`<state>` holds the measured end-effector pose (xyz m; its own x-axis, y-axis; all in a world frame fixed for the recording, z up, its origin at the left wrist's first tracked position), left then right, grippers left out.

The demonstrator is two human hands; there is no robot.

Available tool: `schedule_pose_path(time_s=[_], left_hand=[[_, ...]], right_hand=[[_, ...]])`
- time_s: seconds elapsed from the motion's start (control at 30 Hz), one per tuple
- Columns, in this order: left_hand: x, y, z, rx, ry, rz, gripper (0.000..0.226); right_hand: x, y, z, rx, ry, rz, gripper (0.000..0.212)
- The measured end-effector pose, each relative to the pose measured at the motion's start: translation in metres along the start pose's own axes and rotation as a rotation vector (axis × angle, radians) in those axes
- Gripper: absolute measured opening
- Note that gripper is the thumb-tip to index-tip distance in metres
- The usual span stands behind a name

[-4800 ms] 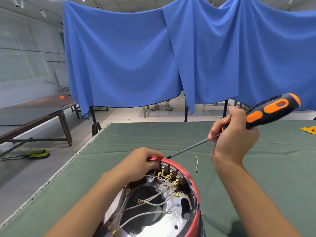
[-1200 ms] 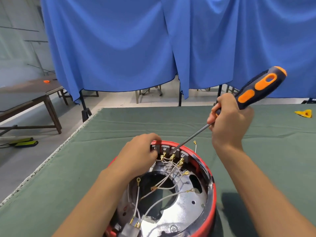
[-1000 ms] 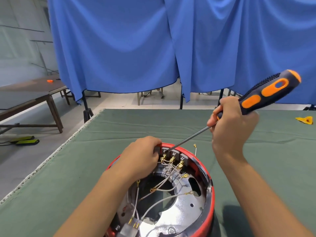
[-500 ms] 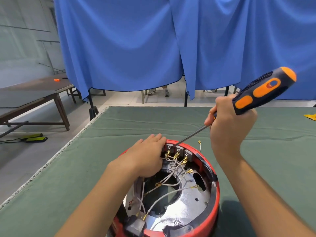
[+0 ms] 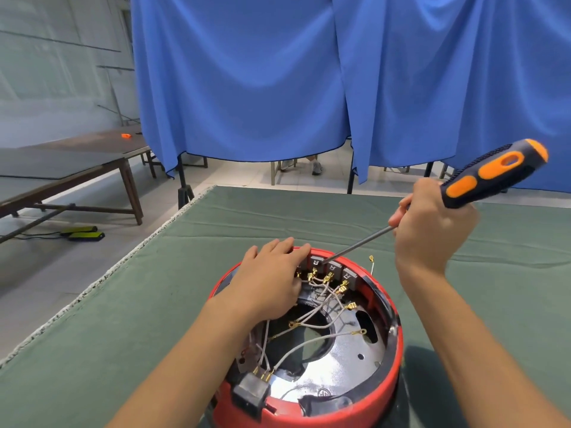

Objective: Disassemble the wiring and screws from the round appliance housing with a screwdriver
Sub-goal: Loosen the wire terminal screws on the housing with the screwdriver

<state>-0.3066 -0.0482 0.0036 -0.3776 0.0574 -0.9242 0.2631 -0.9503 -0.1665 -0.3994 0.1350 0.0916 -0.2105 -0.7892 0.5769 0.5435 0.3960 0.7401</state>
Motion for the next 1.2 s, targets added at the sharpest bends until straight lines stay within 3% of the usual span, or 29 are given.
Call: schedule_pose_path(time_s=[0.47,0.63,1.07,1.2], left_hand=[[-0.004,0.001,0.003,0.011,-0.045,-0.028,0.061],[-0.005,0.002,0.003,0.009,-0.051,-0.047,0.061],[-0.005,0.001,0.002,0.012,-0.046,-0.043,0.061],[-0.005,0.001,0.001,0.010,-0.046,-0.040,0.061]], right_hand=[[-0.008,-0.049,0.028,0.223,-0.124,-0.054,0.029],[0.003,-0.030,0.021,0.159,-0.052,0.001,0.021],[0.017,0.012,-0.012,-0.080,0.168,0.061,0.026],[0.016,0.006,-0.004,-0.066,0.137,-0.009,0.029]])
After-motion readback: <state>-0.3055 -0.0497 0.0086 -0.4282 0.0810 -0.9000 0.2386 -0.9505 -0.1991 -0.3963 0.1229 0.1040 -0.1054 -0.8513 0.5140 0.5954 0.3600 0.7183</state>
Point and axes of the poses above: each hand's wrist, its own z-axis towards the middle knuckle, its own x-axis out of the palm, y = z × x, the point moved 9 cm from there along z, towards the middle knuckle, and after that the axes turned 15 degrees about -y, right-handed, at the moved point
